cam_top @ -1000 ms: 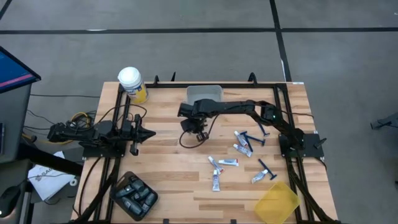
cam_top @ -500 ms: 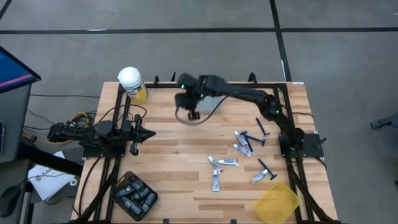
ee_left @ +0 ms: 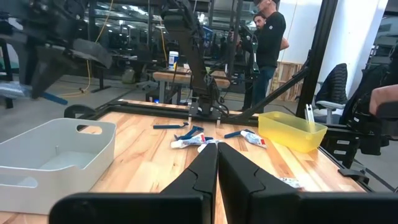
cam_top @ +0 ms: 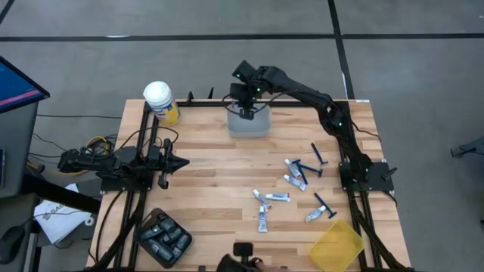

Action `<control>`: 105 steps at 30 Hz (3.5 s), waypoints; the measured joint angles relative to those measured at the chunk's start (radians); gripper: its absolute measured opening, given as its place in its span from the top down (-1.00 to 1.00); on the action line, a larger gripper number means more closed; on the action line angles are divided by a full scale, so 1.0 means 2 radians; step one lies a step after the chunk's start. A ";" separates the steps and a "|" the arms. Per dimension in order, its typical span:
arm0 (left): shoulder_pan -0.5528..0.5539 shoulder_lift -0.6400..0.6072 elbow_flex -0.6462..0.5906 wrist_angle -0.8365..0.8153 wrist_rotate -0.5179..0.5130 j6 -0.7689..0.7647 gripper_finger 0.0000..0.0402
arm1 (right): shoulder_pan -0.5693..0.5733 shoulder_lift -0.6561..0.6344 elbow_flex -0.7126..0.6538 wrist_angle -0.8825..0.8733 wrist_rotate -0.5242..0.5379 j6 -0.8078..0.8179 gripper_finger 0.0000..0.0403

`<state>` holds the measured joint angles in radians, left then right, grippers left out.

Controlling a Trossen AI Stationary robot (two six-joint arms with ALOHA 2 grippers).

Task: Pick & Place Travel size toiletries
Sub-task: Put the blue razor into the gray bin

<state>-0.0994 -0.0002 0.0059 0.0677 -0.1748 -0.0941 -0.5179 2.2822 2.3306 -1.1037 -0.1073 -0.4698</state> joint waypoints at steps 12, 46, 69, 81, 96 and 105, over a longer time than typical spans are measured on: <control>0.000 0.000 0.000 0.000 0.000 0.000 0.96 | 0.000 -0.001 -0.106 0.056 0.000 0.000 0.87; 0.000 0.000 0.000 0.000 0.000 0.000 0.96 | 0.003 -0.001 -0.187 0.128 0.021 0.039 0.79; 0.000 0.000 0.000 0.000 0.000 0.000 0.96 | 0.003 0.007 -0.185 0.138 0.024 0.054 0.76; 0.000 0.000 0.000 0.000 0.000 0.000 0.96 | 0.003 0.008 -0.186 0.133 0.026 0.064 0.72; 0.000 0.000 0.000 0.000 0.000 0.000 0.96 | -0.007 -0.042 -0.074 -0.055 0.004 0.061 -0.01; 0.000 0.000 0.000 0.000 0.000 0.000 0.96 | -0.051 -0.138 -0.080 -0.238 0.001 0.121 -0.21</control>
<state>-0.0994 -0.0002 0.0059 0.0677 -0.1745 -0.0940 -0.6203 2.0066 2.1710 -1.5797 -0.1059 -0.2272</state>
